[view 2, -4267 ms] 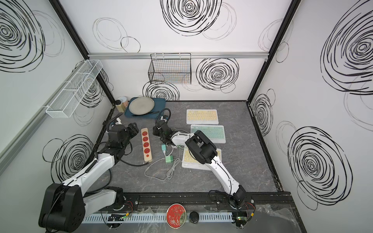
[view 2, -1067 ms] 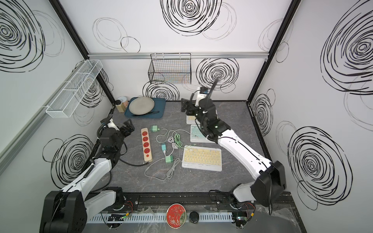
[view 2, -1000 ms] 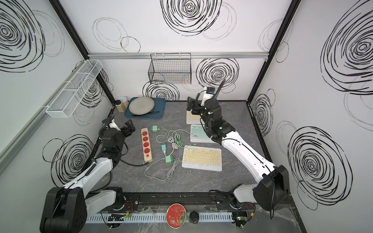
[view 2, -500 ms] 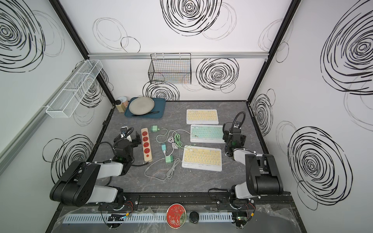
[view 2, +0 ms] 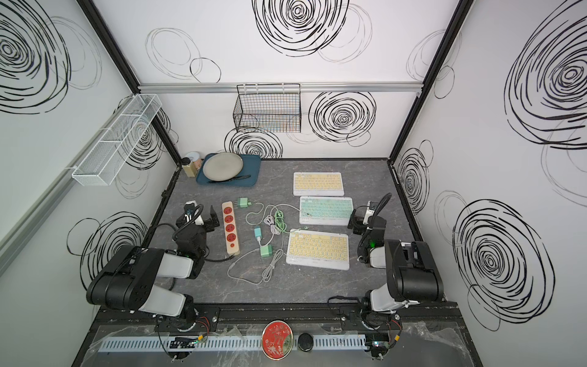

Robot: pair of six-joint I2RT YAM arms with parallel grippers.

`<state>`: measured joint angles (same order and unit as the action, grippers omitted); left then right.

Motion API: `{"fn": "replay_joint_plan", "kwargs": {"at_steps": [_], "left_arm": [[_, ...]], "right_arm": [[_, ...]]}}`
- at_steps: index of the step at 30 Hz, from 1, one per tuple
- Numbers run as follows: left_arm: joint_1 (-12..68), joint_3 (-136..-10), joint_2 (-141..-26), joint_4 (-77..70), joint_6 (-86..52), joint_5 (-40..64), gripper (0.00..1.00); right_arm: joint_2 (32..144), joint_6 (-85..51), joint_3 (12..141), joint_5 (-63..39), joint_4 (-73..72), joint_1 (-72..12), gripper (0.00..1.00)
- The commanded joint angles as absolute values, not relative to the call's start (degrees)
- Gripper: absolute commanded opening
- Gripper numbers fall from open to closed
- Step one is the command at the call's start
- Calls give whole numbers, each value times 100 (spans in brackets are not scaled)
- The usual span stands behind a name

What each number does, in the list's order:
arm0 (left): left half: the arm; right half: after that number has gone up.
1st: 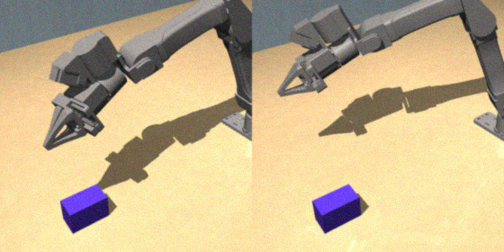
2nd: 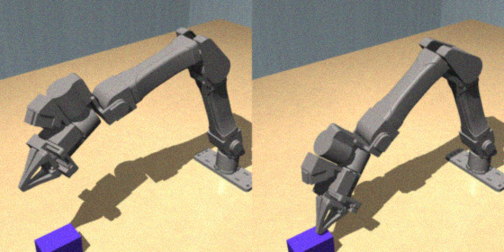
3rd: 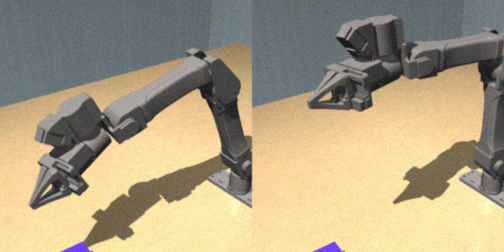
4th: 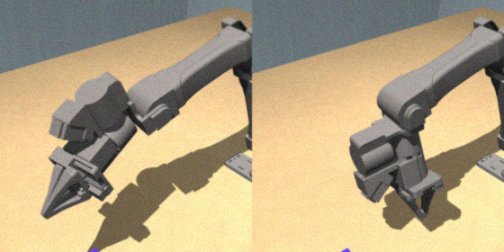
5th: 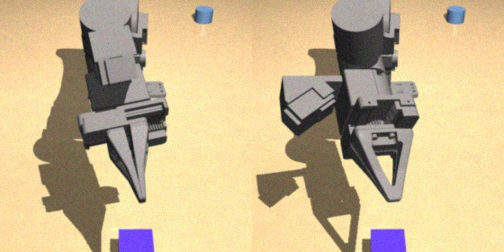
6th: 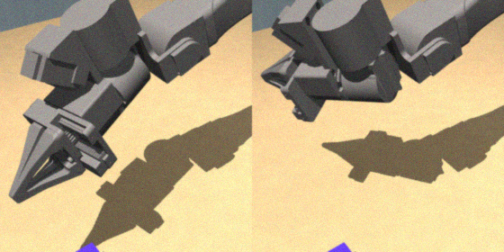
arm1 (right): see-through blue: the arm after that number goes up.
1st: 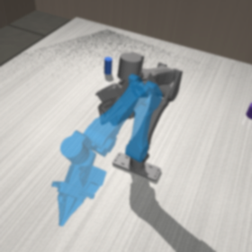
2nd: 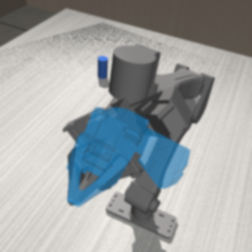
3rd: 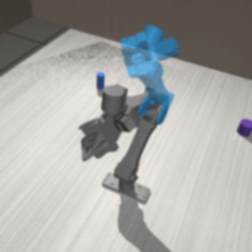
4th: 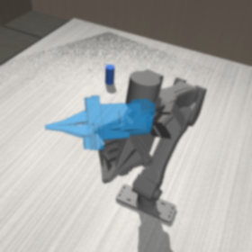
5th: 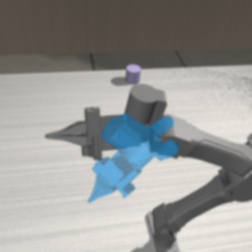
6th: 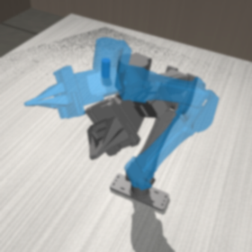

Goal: Unplug the wireless keyboard
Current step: Reset both arms

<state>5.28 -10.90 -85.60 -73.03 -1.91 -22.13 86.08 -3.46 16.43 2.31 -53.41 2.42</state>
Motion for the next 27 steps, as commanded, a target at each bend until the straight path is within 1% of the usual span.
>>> {"fn": "replay_joint_plan", "kwargs": {"at_steps": [1, 3, 5, 27], "left_arm": [[573, -1090, -8599, -7776, -123, -2240, 99], [574, -1090, -8596, -7769, -113, -2239, 99], [630, -1091, -8608, -7779, -63, -2289, 99], [642, -1076, -8602, -7810, -53, -2320, 99]], "right_arm": [[8423, -366, 1887, 66, -5230, 225, 100], [8436, -294, 1786, 32, -5473, 224, 100], [8422, -344, 1847, 55, -5313, 218, 100], [8440, -325, 1868, 79, -5300, 193, 100]]}}
